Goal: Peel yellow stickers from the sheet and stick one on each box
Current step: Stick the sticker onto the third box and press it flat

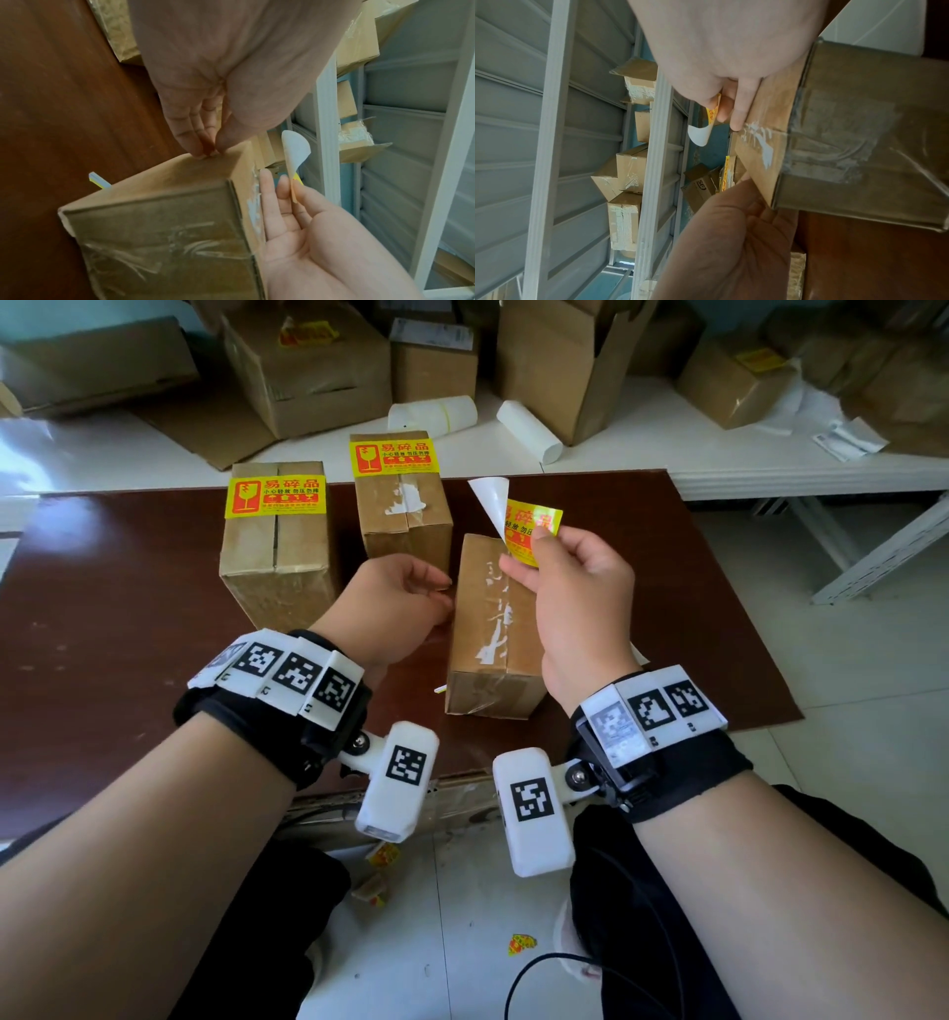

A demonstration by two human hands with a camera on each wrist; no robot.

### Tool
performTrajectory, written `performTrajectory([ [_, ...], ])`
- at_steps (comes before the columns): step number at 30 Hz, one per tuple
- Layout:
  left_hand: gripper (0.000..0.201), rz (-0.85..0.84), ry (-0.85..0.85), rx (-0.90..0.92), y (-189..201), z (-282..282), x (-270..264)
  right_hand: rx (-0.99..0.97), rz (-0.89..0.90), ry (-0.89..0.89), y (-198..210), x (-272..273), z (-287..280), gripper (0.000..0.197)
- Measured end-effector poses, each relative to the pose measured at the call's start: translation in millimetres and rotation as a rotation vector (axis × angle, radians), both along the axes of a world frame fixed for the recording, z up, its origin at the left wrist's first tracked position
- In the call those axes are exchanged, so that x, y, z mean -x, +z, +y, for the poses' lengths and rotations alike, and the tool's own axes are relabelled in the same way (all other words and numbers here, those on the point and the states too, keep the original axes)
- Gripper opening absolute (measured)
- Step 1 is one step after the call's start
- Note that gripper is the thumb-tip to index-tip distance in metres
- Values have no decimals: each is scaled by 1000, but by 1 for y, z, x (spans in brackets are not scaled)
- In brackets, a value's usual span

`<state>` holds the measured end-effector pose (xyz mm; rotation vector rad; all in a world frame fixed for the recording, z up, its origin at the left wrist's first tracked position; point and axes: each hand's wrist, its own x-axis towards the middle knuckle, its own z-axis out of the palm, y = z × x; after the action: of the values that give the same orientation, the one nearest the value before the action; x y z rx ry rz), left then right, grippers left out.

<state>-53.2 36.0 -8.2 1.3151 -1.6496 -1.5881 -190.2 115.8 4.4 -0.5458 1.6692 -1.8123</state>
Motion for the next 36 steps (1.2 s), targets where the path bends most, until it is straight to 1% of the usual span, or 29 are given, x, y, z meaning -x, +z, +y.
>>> performTrajectory([
  [2, 17, -33, 2, 9, 0, 2, 0, -2, 5, -3, -1, 1, 0, 18],
  [7, 11, -26, 40, -4, 3, 2, 1, 10, 24, 12, -3, -1, -1, 15],
  [9, 14, -50, 30, 5, 1, 2, 2, 14, 31, 15, -5, -2, -2, 15],
  [12, 18, -133, -27, -2, -3, 3, 3, 11, 54, 17, -6, -2, -3, 13],
  [13, 20, -159, -41, 13, -5, 4, 3, 9, 63, 19, -7, -1, -3, 11],
  [15, 20, -175, -29, 115, -4, 3, 4, 9, 78, 24, -7, -1, -3, 9],
  [17, 19, -110, 56, 235, 1, 2, 5, 17, 94, 28, -7, -1, -3, 11],
  [18, 26, -49, 108, 256, 5, 1, 6, 23, 109, 28, -8, -1, -4, 10],
  [21, 65, 119, 210, 241, 20, 4, 6, 56, 180, 24, -8, -5, -3, 4],
  [22, 74, 153, 219, 235, 23, 6, 6, 68, 208, 23, -8, -6, -3, 4],
  [23, 77, 185, 220, 222, 26, 8, 7, 76, 239, 26, -6, -6, -2, 5],
  [25, 76, 211, 201, 199, 29, 11, 8, 94, 294, 47, -4, -7, 1, 9],
  [27, 67, 203, 176, 185, 27, 10, 11, 118, 326, 62, -3, -6, 5, 9],
  [30, 38, 196, 197, 160, 21, 5, 16, 123, 360, 42, -5, -2, 9, 8],
  [32, 25, 209, 205, 141, 19, 3, 18, 105, 343, 31, -7, 2, 9, 6],
  [36, 22, 224, 216, 122, 17, 4, 19, 61, 271, 11, -14, 5, 3, 11],
])
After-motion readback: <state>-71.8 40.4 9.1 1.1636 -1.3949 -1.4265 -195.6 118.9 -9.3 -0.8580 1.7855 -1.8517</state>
